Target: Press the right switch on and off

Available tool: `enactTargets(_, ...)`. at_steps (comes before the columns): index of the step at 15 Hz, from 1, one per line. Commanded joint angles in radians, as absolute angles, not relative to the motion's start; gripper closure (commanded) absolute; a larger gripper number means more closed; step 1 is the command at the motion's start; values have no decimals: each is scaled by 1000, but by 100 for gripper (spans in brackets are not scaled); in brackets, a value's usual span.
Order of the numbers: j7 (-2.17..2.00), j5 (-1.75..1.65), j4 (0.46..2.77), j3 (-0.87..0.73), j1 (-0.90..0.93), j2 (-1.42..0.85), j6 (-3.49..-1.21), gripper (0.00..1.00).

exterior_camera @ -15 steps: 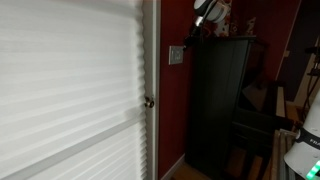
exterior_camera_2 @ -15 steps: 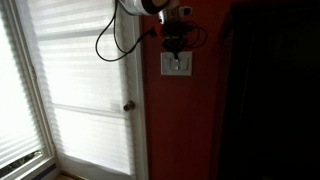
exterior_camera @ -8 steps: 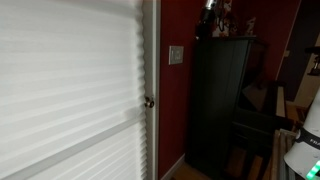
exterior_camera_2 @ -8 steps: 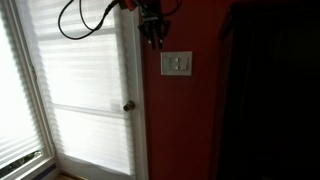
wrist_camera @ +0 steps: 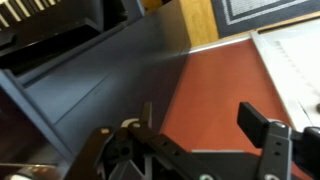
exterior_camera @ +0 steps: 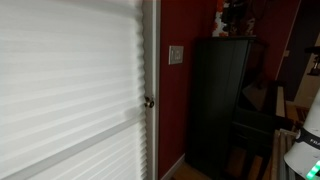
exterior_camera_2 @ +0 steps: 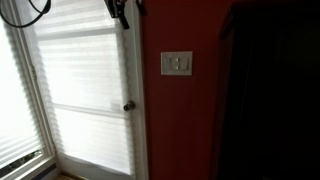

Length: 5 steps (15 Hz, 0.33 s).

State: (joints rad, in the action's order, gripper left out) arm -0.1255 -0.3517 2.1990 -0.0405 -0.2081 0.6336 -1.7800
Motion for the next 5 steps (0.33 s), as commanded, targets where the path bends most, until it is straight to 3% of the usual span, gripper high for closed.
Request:
enactTargets(1, -131, -390, 2224, -50, -205, 678, -1775, 4)
enactTargets(5, -131, -414, 2278, -50, -214, 750, -1776, 0)
